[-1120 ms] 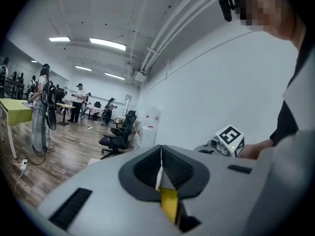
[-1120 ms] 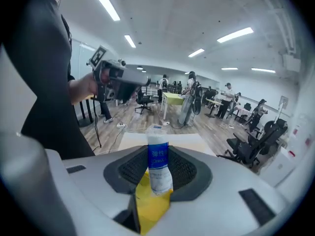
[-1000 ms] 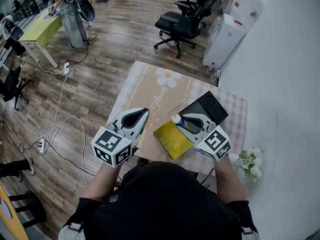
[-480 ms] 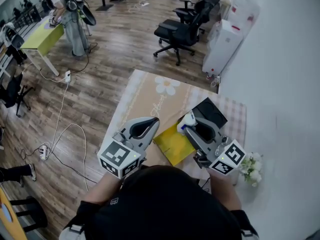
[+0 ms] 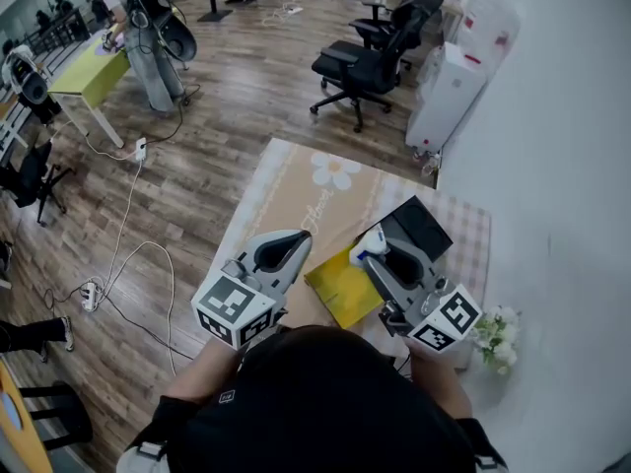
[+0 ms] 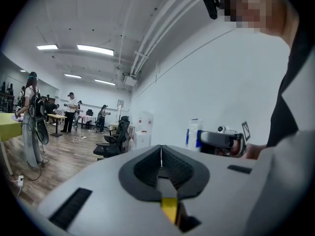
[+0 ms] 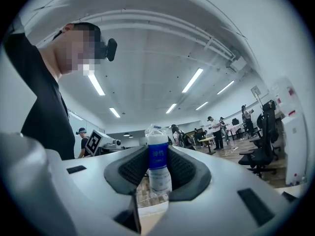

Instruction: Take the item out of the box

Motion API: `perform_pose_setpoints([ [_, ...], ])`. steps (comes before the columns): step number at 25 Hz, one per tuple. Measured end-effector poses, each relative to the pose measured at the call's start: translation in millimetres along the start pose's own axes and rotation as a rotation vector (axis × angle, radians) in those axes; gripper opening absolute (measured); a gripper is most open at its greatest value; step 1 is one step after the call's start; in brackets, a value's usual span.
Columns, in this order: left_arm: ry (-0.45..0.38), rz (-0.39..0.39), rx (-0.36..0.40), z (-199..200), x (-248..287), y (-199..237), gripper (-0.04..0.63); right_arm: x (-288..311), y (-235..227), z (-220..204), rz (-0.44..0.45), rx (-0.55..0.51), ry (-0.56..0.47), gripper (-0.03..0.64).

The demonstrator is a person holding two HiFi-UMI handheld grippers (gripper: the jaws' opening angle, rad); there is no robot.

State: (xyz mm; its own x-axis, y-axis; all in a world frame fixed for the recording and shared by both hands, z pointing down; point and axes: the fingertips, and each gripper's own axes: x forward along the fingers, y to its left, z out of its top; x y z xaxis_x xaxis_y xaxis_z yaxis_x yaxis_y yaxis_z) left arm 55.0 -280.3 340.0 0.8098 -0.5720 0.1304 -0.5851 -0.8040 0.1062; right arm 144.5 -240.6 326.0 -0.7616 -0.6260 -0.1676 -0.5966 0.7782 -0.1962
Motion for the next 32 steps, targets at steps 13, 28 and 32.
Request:
perform_pose_setpoints([
  [13,0.036,0.027,0.014,-9.0,2.2,11.9,0.015,-1.3,-18.8,-20.5,-0.044,-0.042,0.081,0.123],
  [28,0.008,0.04,0.007,-2.9,7.1,10.0,0.015,-3.2,-28.3,-13.5,-0.044,-0.085,0.08,0.121],
  [32,-0.002,0.037,0.009,1.5,7.3,9.7,0.015,-0.8,-24.6,-6.9,-0.043,-0.093,0.068,0.121],
])
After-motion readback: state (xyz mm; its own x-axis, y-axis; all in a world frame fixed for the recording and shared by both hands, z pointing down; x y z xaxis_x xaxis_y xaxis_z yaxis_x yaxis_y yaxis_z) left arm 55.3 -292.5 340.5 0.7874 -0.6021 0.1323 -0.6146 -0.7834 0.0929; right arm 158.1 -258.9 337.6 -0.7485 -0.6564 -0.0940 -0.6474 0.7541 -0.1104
